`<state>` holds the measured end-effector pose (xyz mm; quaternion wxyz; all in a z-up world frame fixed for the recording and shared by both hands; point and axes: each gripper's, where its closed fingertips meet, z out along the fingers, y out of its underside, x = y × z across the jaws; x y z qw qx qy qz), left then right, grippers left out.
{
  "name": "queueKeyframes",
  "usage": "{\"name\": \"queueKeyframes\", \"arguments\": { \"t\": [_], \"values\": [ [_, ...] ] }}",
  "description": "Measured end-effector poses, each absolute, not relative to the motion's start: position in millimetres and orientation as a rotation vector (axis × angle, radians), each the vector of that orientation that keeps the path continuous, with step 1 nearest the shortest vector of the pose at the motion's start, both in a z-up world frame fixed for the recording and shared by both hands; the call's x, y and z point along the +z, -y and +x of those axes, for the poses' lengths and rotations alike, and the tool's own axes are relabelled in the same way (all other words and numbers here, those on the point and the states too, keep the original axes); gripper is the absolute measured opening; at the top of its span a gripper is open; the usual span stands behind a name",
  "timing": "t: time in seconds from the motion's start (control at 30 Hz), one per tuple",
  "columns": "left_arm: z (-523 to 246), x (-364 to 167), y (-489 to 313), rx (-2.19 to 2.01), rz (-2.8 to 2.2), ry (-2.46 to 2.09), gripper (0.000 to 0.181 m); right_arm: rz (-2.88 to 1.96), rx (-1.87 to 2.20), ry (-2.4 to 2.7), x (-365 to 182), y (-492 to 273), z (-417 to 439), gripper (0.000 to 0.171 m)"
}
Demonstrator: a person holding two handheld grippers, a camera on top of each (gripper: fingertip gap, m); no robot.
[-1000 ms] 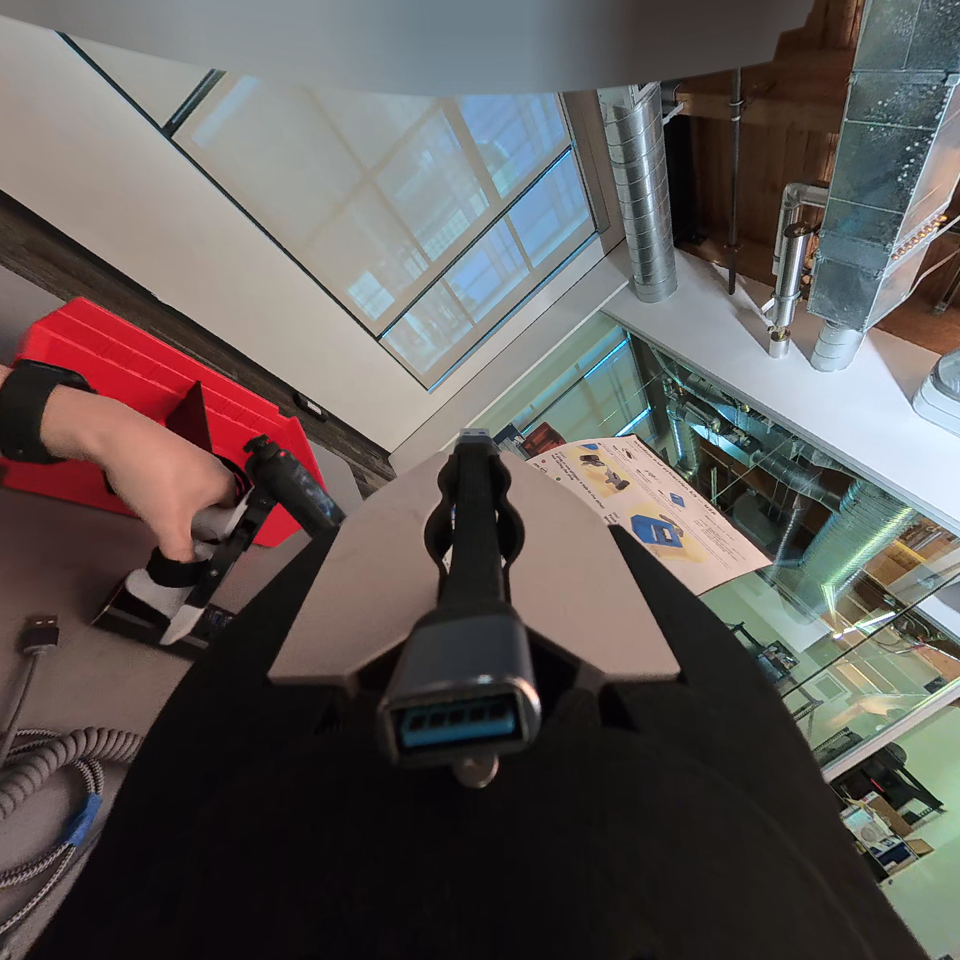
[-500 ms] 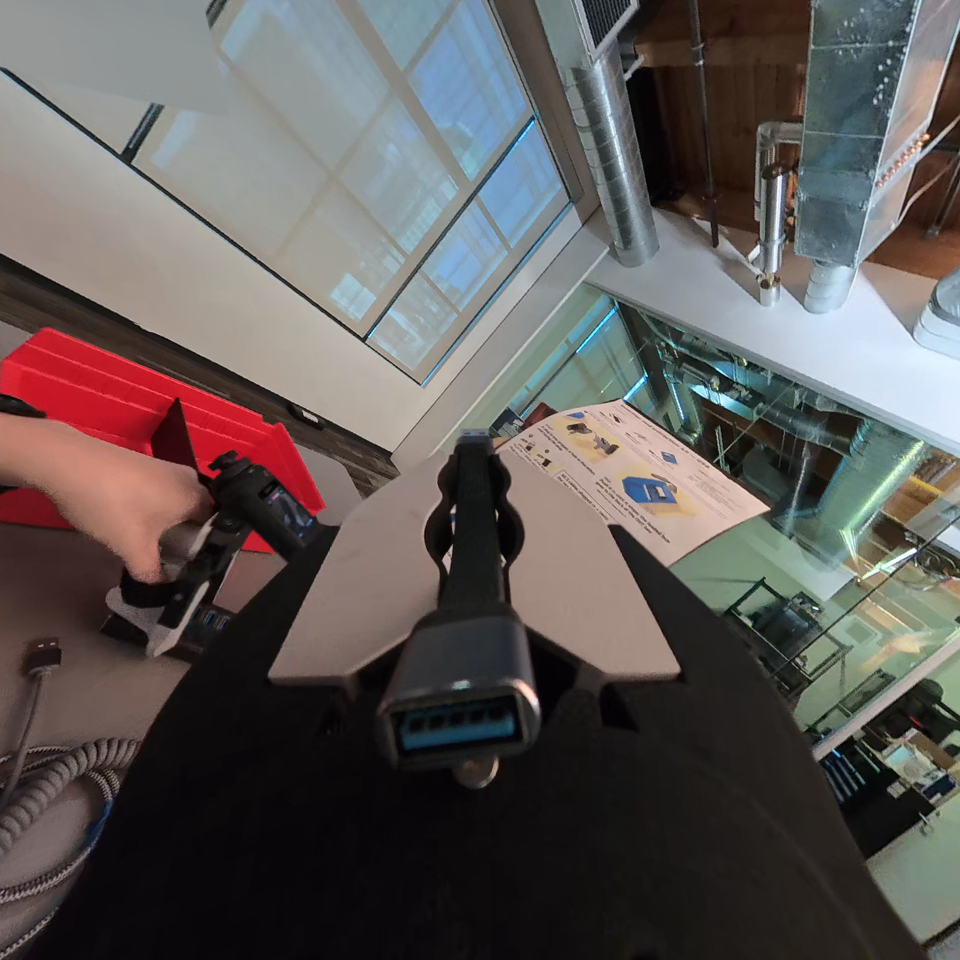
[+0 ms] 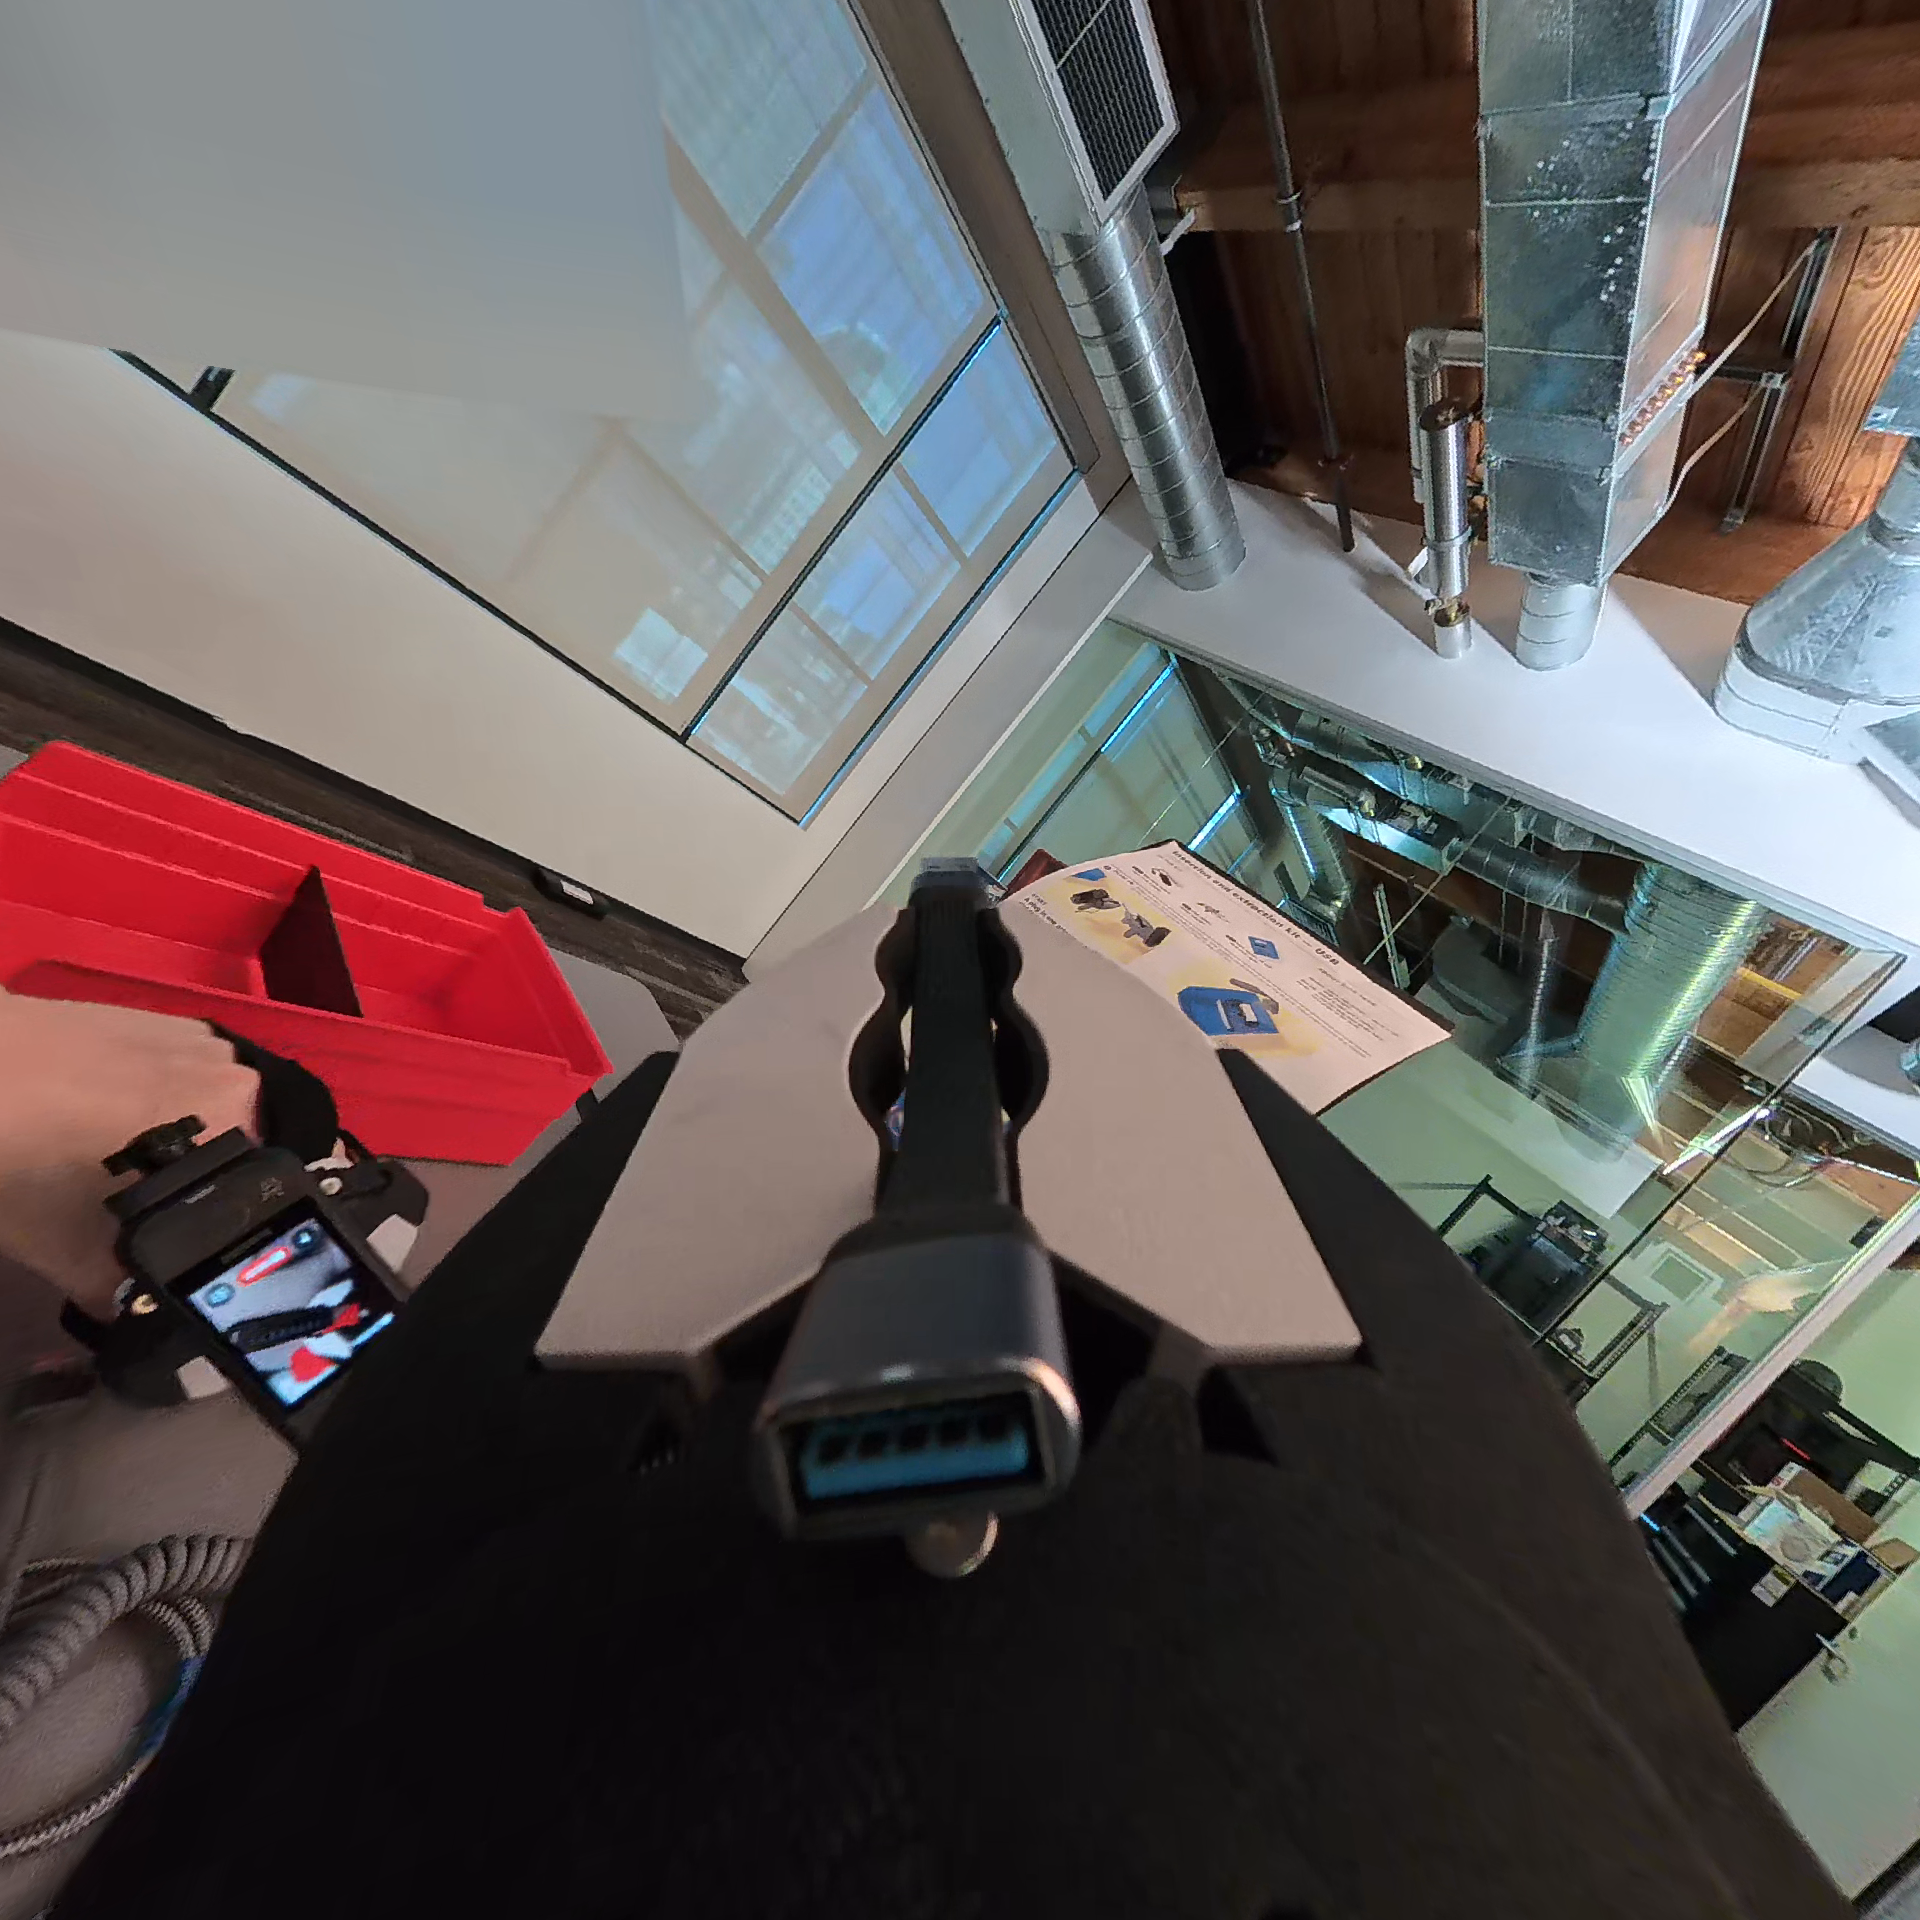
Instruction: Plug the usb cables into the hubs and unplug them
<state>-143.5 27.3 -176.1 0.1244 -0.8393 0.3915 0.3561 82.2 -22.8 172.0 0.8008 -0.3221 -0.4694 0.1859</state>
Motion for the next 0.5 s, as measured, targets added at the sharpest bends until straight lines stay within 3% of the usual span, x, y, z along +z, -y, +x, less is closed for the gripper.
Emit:
{"name": "queueKeyframes", "arguments": {
  "t": [0.2,0.33,0.5],
  "values": [
    [-125,-166,-28,1.300,-2.042,-1.358,0.002,-0.668,0.403,1.003,176,29,86,0.013],
    [-125,-164,-24,0.925,-2.305,-1.168,0.031,-0.666,0.407,1.000,178,30,91,0.013],
    [-102,-131,-49,-0.056,-2.522,-1.019,0.050,-0.657,0.443,0.992,180,32,96,0.013]
  ]
}}
